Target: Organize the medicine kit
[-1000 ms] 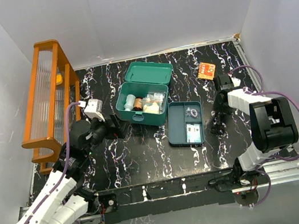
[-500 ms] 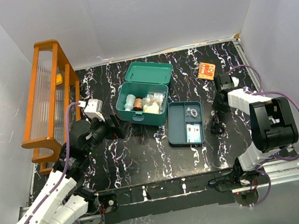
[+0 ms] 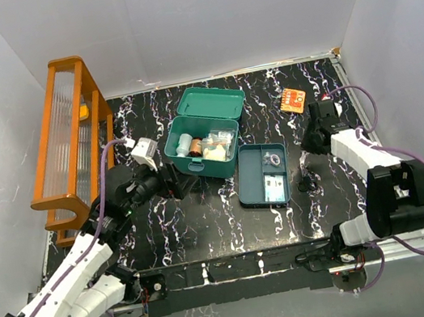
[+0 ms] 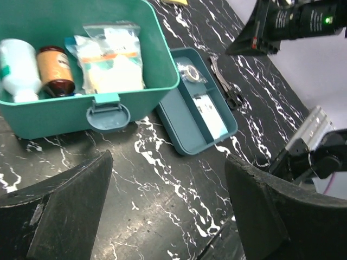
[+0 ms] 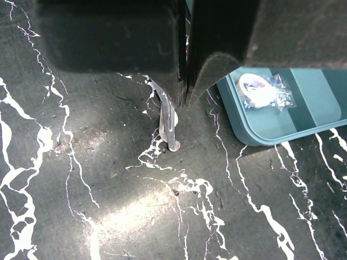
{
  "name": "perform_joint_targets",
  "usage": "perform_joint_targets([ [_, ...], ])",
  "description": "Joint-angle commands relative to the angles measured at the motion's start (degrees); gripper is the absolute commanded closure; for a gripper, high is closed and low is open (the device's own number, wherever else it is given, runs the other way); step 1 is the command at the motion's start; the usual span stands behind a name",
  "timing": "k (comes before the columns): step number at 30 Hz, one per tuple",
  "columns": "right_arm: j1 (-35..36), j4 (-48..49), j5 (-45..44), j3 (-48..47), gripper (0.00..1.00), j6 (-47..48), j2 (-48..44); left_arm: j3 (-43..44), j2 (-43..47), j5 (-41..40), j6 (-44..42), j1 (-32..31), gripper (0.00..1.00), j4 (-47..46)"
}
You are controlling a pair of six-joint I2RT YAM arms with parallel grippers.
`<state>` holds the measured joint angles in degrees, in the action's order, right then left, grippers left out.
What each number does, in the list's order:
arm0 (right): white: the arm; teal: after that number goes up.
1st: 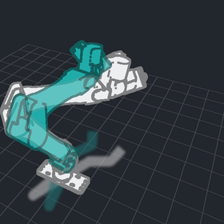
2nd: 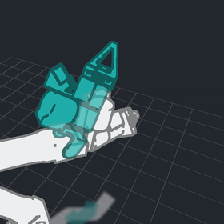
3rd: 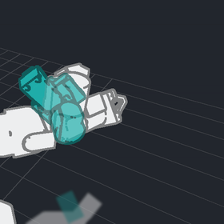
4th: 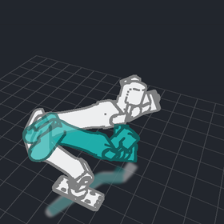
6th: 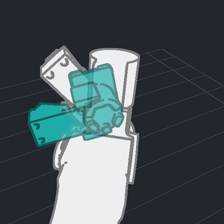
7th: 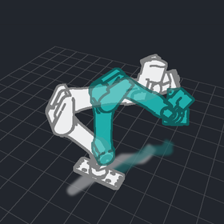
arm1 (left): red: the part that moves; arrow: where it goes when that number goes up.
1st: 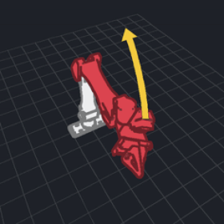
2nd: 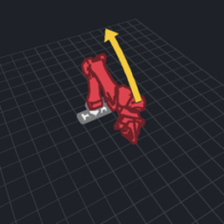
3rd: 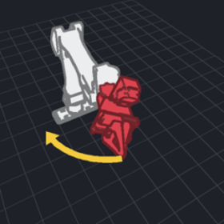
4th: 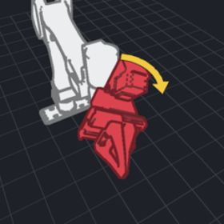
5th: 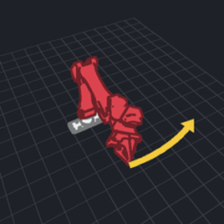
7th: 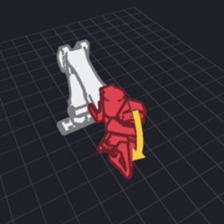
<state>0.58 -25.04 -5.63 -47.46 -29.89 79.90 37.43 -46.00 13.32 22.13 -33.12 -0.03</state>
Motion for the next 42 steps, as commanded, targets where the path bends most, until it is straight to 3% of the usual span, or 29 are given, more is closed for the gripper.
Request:
perform_joint_targets([
  [1,-0.1,0.5,1.3,0.8,1.0,1.2,-2.1,1.0,-2.2,8.0,0.3,-0.1,0.16,-3.0],
  [3,-0.1,0.6,0.8,1.4,0.96,1.5,-1.7,1.3,-2.8,9.2,0.6,-0.1,0.16,-3.7],
  [7,-0.2,-1.3,0.8,0.6,0.75,3.8,1.0,1.4,-3.3,10.5,1.2,-0.1,0.15,-4.4],
  [10,0.2,-6.9,0.0,-1.7,0.7,5.6,4.0,1.7,-3.1,13.7,1.5,-0.1,0.14,-5.4],
  [15,2.8,-6.2,-1.5,-0.5,0.62,5.8,4.7,1.1,-2.6,20.4,2.8,-0.2,0.11,-10.1],
  [22,4.1,-6.0,-0.4,-1.4,0.62,6.3,9.2,2.4,-3.8,21.5,4.1,-0.5,0.1,-11.2],
  [26,5.2,-6.3,-4.1,-1.1,0.7,5.3,10.3,2.4,-4.0,21.3,4.5,-0.6,0.02,-12.4],
  [29,5.2,-5.9,-1.9,-1.0,0.75,5.1,10.4,1.3,-2.9,19.9,4.7,-0.8,0.01,-14.0],
  [33,5.2,-4.7,0.3,-0.2,0.82,4.2,9.1,0.3,-2.0,18.5,5.5,-0.7,0.01,-16.0],
  [42,5.1,-2.7,1.1,2.8,0.83,0.8,1.9,0.9,-7.5,20.0,10.6,-1.3,0.01,-19.0],
])
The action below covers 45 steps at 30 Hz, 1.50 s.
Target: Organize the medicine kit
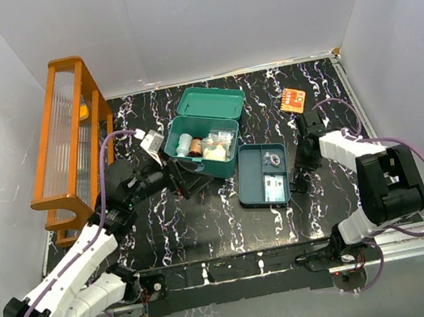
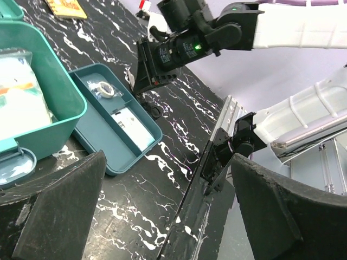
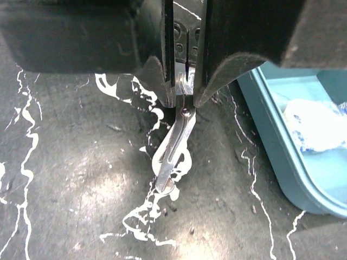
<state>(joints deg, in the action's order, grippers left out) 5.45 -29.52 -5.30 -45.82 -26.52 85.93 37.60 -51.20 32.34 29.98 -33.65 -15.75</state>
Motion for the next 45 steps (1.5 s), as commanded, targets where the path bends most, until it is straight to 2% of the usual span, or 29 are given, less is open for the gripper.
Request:
perform_joint_targets([
  [1,0.3,1.8,0.8,1.4,0.83,-3.1,-4.9,0.8,-2.8,0.5,3.3,-1.1,0.01,-3.5],
  [9,0.3,1.9,0.3,3.8,0.82,-5.0,-10.3,0.3,-6.1,-4.5,6.8,-4.2,0.01,-4.9],
  [17,0.3,1.8,0.3,3.1,0.68,-2.9,-6.0,1.8,-10.9,-7.1,6.5,-8.9,0.01,-6.5],
  [28,1.2,1.9,1.4,2.8,0.68,-0.6,-2.2,3.2,-15.4,-9.3,3.7,-13.9,0.01,-7.2],
  [37,5.2,-1.2,-6.3,0.1,0.69,-1.6,2.9,3.5,-15.2,-11.4,1.4,-14.6,0.01,-5.5],
  [45,5.3,-0.2,-6.4,0.1,0.94,-3.2,4.4,3.5,-14.2,-12.3,-0.4,-14.6,0.01,-3.3],
])
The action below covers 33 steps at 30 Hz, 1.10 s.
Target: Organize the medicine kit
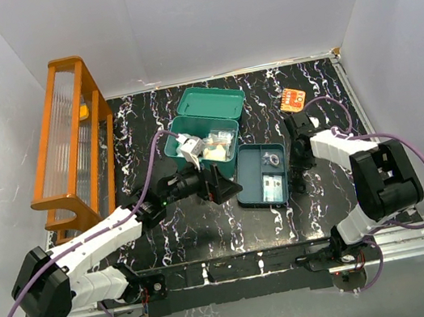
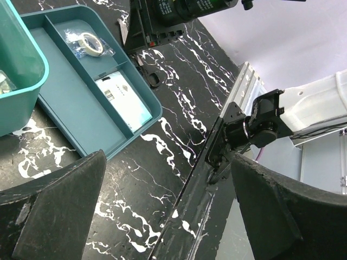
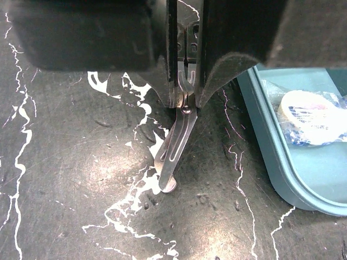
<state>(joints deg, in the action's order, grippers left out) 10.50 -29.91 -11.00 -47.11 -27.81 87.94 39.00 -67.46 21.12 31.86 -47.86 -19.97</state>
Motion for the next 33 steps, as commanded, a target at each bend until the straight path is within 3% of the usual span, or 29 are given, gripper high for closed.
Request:
perform_joint_targets([
  [1,0.3,0.2,-1.0,1.3,0.96,-2.1,2.0,2.1,2.2,-1.2,-2.4,-0.4,0.01,1.2],
  [18,0.2,-4.9,-5.8,-0.8,0.99,-3.3,-11.4,2.6,1.0,-1.6,-2.5,-0.4,0.01,1.7],
  [20,0.2,-3.9,-5.6,-0.7,0.95,-3.2,-10.9,2.4,0.9,-1.5,-2.5,-0.4,0.01,1.5],
  [25,-0.3,-3.1,-6.3,-3.9,0.74,-3.2,-4.7,2.6,0.5,-1.1,-2.4,-0.4,0.01,1.5],
  [33,-1.5,-0.4,-7.4,-5.7,0.73,-5.2,1.6,2.6,2.0,-2.0,-3.0,-0.4,0.01,2.9],
])
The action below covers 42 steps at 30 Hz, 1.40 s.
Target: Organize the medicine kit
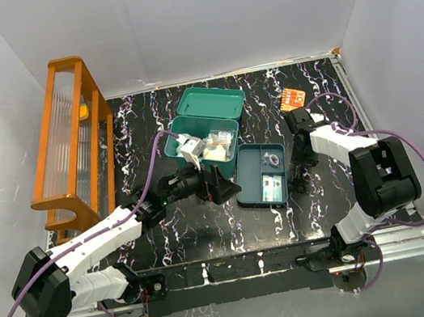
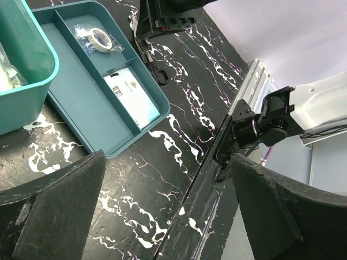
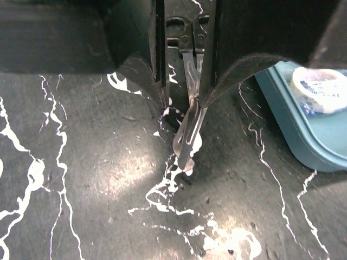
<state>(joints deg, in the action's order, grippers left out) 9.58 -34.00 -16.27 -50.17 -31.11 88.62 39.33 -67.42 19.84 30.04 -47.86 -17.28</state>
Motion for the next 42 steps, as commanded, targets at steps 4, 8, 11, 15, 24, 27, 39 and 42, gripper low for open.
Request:
perform_joint_targets([
  [4,-0.8,5.2,-0.9,-2.6,0.72,-2.2,2.2,2.2,1.9,-0.7,-1.2,-0.4,0.01,0.3],
  [8,-1.1,6.0,0.0,-2.4,0.72,-2.8,2.2,2.3,1.9,-0.7,-1.4,-0.4,0.01,0.6],
  [11,-1.1,6.6,0.5,-2.0,0.72,-3.4,1.5,2.3,1.9,-0.8,-1.5,-0.4,0.01,0.8],
  [15,-1.8,7.3,1.6,-1.4,0.72,-4.0,2.1,2.2,2.0,-0.8,-1.4,-0.4,0.01,0.7],
  [24,-2.3,7.4,0.8,0.1,0.94,-3.7,4.6,2.6,1.8,-1.2,-1.5,-0.4,0.01,0.9],
  [27,-2.3,7.0,0.6,-0.5,0.99,-2.9,4.4,3.0,1.2,-0.8,-1.2,-0.4,0.01,1.0],
  [39,-2.5,6.9,4.3,-0.2,1.0,-2.5,-2.4,6.8,-6.6,-2.4,1.3,-4.5,0.01,-0.6],
  [42,-3.2,6.0,5.7,0.0,1.0,-2.1,-5.2,7.8,-8.9,-3.4,1.8,-5.9,0.01,-0.9],
])
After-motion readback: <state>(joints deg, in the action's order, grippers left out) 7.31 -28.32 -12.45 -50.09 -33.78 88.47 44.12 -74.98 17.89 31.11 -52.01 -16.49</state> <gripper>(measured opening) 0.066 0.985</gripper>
